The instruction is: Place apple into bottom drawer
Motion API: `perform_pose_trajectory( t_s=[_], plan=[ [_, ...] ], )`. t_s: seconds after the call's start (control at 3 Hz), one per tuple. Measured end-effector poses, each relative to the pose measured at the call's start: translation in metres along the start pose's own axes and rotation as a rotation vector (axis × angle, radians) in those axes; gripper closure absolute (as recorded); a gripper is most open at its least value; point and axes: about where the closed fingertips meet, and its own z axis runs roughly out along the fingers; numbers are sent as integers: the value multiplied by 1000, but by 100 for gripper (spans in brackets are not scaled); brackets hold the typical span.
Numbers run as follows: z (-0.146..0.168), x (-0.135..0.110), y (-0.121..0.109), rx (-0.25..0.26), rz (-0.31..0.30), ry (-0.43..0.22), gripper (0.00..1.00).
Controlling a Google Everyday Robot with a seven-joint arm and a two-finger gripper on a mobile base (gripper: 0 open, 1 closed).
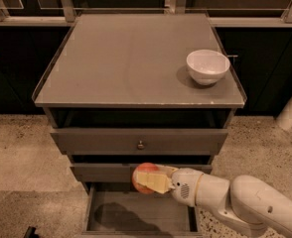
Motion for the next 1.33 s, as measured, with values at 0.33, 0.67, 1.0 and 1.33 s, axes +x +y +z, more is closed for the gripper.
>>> perform_pose_trajectory(
  t_s=[0.33, 0.67, 1.0, 1.33],
  plan=[
    [0, 0, 0, -1, -1, 0, 100],
    [12, 20, -14, 0, 54, 35, 100],
    [32, 63, -52, -9, 148, 51, 100],
    [56, 113, -93, -23, 278, 33, 100]
  ],
)
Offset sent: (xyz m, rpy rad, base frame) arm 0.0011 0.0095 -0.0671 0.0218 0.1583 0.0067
